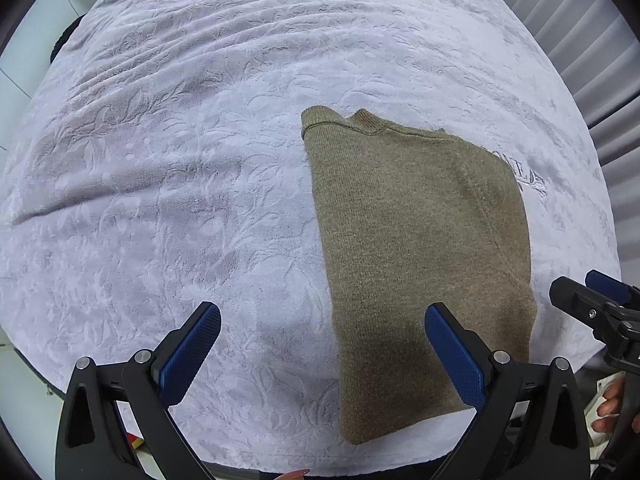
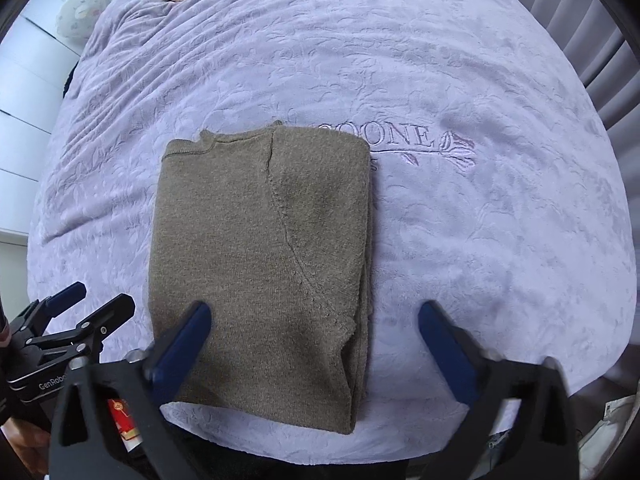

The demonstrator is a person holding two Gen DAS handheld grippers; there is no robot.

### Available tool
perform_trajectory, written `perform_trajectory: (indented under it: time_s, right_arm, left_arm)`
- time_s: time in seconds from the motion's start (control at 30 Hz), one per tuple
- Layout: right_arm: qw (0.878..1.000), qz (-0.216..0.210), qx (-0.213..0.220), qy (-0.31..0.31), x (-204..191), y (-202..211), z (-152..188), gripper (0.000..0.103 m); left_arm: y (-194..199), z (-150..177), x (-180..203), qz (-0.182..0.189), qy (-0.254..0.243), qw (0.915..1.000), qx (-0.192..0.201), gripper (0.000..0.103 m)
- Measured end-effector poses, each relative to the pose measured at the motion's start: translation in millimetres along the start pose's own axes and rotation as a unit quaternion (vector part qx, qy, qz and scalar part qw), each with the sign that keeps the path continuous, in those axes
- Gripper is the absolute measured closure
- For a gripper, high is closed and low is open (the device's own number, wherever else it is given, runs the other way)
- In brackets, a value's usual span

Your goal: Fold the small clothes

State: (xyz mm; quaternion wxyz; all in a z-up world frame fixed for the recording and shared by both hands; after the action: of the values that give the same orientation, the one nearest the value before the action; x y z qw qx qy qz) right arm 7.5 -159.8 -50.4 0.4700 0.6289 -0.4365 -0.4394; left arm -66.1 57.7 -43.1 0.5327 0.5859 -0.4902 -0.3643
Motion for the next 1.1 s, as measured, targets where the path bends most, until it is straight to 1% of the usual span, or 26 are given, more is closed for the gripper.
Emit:
perform_trajectory:
  time_s: [0.63,1.1]
  right_arm:
    - [1.0,0.011,-0.01,0.004,-7.4,-3.8,-2.0,0.0]
    - [1.0,0.003,-0.008,0.005,-8.2,-5.7,-4.3,0.0]
  left_arm:
    - [1.5,-2.0,-0.8,-0.005,0.003,1.0,0.0,0.001]
    - [2.9,-3.8,-1.0,-0.008,0.002,1.0,0.001,0.001]
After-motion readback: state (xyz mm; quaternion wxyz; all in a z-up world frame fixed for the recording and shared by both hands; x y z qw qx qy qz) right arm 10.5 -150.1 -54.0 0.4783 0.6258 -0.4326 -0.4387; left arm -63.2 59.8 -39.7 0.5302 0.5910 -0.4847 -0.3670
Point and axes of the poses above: each gripper's, at about its wrist camera, not at the fingertips, and y roughly against the way its jaws point, x to its right, z to its underside, the point moved 4 cm from there along -y, roughly the way its jaws point, and after that the axes turned 10 degrees about y, right-handed, at the moved point
